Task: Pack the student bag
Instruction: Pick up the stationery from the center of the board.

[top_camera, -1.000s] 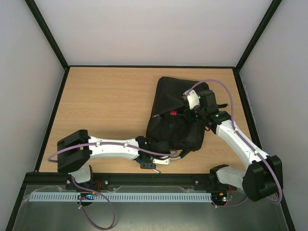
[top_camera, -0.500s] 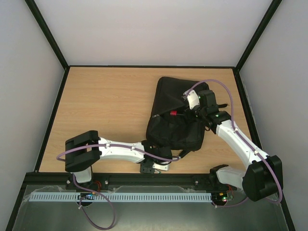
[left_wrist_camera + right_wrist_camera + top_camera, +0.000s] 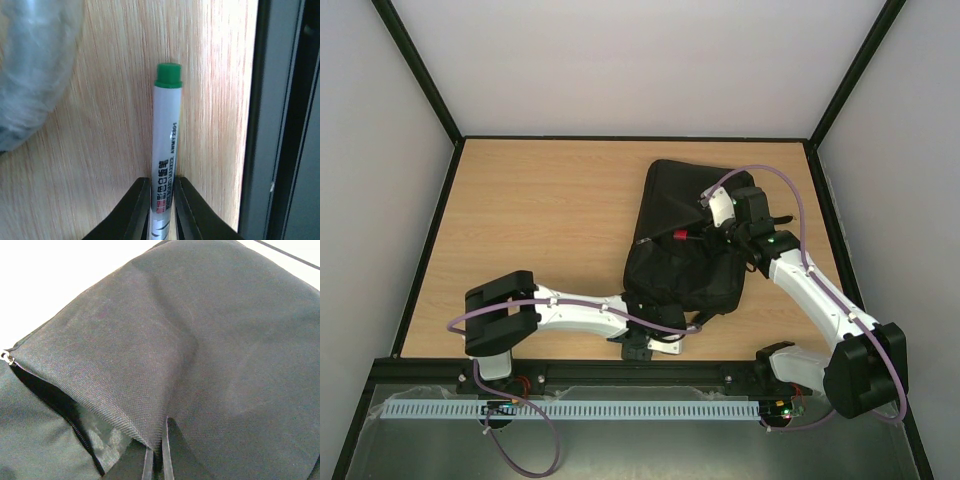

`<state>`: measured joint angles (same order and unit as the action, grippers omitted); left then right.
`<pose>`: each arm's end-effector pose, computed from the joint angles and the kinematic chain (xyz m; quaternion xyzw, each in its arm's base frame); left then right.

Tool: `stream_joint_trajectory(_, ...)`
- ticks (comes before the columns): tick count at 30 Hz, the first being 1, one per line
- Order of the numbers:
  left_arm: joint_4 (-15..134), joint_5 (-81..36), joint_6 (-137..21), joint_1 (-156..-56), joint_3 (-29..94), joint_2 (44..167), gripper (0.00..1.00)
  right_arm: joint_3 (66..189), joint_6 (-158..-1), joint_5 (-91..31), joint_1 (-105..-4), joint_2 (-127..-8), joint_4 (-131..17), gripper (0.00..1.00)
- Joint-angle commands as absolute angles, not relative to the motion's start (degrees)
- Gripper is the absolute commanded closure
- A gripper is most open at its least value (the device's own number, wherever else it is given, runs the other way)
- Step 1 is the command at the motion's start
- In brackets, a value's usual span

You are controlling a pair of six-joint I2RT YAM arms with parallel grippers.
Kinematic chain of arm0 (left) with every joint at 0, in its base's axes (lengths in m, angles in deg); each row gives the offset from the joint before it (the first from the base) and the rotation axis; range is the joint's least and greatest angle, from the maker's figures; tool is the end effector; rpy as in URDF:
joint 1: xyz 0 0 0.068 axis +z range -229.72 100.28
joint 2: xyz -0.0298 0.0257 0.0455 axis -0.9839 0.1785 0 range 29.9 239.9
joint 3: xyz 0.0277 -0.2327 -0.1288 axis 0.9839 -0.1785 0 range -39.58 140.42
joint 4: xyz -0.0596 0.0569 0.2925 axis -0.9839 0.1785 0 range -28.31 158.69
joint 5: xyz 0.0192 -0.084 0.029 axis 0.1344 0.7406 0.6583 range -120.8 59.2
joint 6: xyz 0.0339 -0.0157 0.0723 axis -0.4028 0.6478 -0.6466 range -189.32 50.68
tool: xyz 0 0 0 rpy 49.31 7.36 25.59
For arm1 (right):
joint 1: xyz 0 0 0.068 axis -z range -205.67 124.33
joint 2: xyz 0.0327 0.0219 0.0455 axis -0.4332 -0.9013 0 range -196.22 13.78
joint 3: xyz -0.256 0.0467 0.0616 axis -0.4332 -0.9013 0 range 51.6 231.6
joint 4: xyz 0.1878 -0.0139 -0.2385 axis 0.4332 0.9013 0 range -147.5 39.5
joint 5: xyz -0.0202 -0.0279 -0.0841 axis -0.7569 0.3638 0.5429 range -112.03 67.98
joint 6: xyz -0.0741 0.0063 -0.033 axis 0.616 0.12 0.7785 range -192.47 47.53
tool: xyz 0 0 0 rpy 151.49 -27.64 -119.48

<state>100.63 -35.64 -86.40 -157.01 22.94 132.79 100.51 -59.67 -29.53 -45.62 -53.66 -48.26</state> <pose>0.0859 -0.3539 0.0816 0.7270 0.6790 -0.0103 0.1016 0.3184 0.1255 0.2499 -0.2733 0.8101 0.0881 0.5111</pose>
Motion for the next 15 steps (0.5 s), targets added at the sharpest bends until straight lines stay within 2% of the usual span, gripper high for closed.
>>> stream_joint_trajectory(1,98.11,-33.09,-85.66,-157.98,24.95,133.58,0.85,102.69,-60.29,-32.57,-45.67,-51.95,-51.25,0.99)
stream_joint_trajectory(9,97.30,-33.13,-84.96,-158.37,27.79,131.76,0.93,102.61,-60.25,-32.57,-45.45,-52.13,-51.35,0.99)
stream_joint_trajectory(15,99.19,-36.61,-84.49,-159.32,34.92,124.98,0.92,102.58,-60.27,-32.85,-45.19,-52.29,-51.32,0.99)
